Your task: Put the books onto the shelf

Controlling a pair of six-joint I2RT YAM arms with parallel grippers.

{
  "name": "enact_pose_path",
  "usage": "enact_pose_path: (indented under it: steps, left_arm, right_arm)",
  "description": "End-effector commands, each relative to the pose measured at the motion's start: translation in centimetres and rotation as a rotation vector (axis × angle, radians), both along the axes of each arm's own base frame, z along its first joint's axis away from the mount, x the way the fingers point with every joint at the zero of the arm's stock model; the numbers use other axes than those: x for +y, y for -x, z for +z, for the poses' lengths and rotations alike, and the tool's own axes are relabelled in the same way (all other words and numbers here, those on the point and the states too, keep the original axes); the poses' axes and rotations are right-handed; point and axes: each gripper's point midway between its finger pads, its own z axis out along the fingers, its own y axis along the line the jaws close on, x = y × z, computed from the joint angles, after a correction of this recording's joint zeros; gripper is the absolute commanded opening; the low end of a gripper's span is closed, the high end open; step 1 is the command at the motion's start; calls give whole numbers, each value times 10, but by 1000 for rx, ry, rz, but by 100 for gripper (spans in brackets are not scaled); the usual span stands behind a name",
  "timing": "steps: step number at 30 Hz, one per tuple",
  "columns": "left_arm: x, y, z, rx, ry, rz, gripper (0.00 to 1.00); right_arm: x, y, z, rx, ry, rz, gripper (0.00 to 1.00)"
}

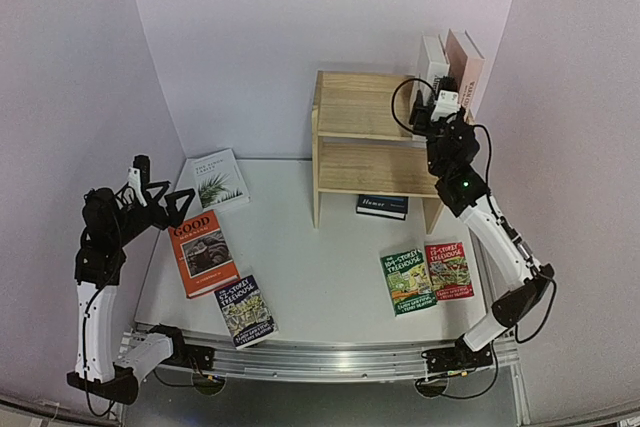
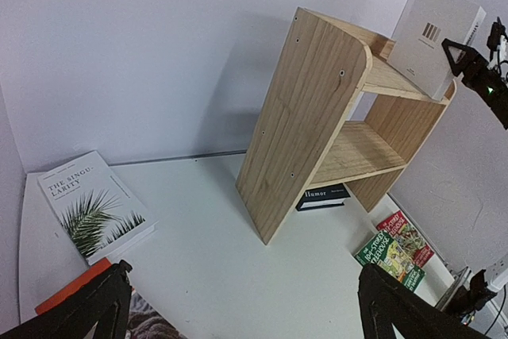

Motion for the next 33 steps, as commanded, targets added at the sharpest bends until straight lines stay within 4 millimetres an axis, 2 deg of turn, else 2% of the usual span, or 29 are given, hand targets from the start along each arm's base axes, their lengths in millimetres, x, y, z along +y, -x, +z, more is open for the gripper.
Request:
enact_pose_path:
  steps: [1,6,12,16,19,24,29,33]
  left_arm:
    - [-3,-1,5,-15,12,-19,100]
    - [-3,-2,6,-18,10,-14,100]
    - [-3,-1,5,-17,13,-19,100]
    - [-3,-2,5,-15,14,-20,100]
    - [-4,-1,4,-14,12,-20,100]
    - [-5,-1,3,-13,14,-29,100]
    - [-4,1,5,-22,14,-26,100]
    - [-4,3,4,-21,11,-25,100]
  right_arm:
    - [-4,19,15,-22,-34,40,80]
    - [-6,28,11,-9,-50,43,78]
    - [-1,32,7,6,-37,23,63]
    - [-4,35,9,3,-51,12,43]
    - [-9,34,7,8,-33,-25,36]
    - [-4,21,6,23,66,-55,28]
    - [-22,9,-1,30,40,-84,27]
    - [-32,1,3,15,12,-76,28]
